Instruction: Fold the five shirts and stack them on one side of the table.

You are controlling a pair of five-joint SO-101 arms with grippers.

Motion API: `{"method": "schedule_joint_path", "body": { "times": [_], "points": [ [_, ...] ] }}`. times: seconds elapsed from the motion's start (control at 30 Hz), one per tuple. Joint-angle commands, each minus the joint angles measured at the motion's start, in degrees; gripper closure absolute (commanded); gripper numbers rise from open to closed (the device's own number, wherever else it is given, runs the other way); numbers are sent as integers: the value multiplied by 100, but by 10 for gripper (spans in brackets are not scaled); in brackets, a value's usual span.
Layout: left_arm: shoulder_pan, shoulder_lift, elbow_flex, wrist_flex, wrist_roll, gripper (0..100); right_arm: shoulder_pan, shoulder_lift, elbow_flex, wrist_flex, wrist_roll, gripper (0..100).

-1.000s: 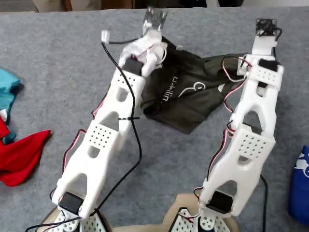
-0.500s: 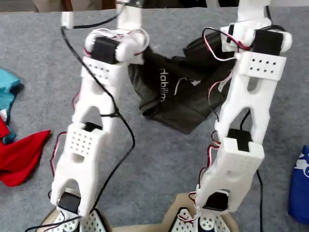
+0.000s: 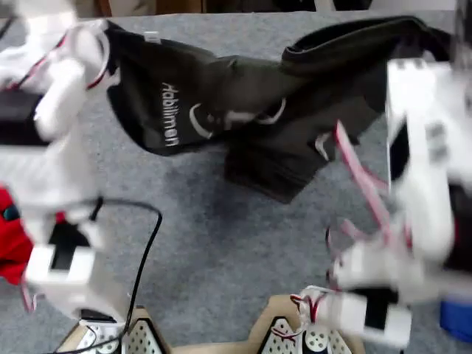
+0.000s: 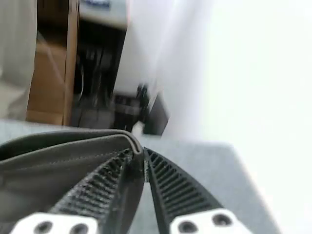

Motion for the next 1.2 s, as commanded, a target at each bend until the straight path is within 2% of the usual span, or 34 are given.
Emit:
{"method": "schedule_joint_path", "body": {
  "times": [0.0,0.07,0.27,0.53,0.67,0.83,0.9,1.07,1.17],
  "points": [
    [-70,-1657,738,53,0,981,92,-1165,180,-352,70,993],
    [-44,-2440,1240,53,-9,981,92,-1596,303,-396,290,993],
    [-202,-4602,3156,53,-167,981,92,-2448,963,-316,1574,992],
    [-422,-7099,5143,35,-369,981,92,-3354,1578,-299,1635,992],
    [-440,-7240,5881,-176,-334,981,92,-3662,2026,-316,1451,993],
    [-466,-7231,6330,-835,-44,981,92,-3556,2651,-299,352,992],
    [-721,-7152,6514,-1116,26,981,75,-3363,2993,-308,132,992],
    [-2066,-6545,6602,-1266,589,981,40,-2633,3187,-193,-369,992],
    [-2154,-6070,6497,-1257,747,981,31,-2211,2765,-158,-686,992]
  ]
}}
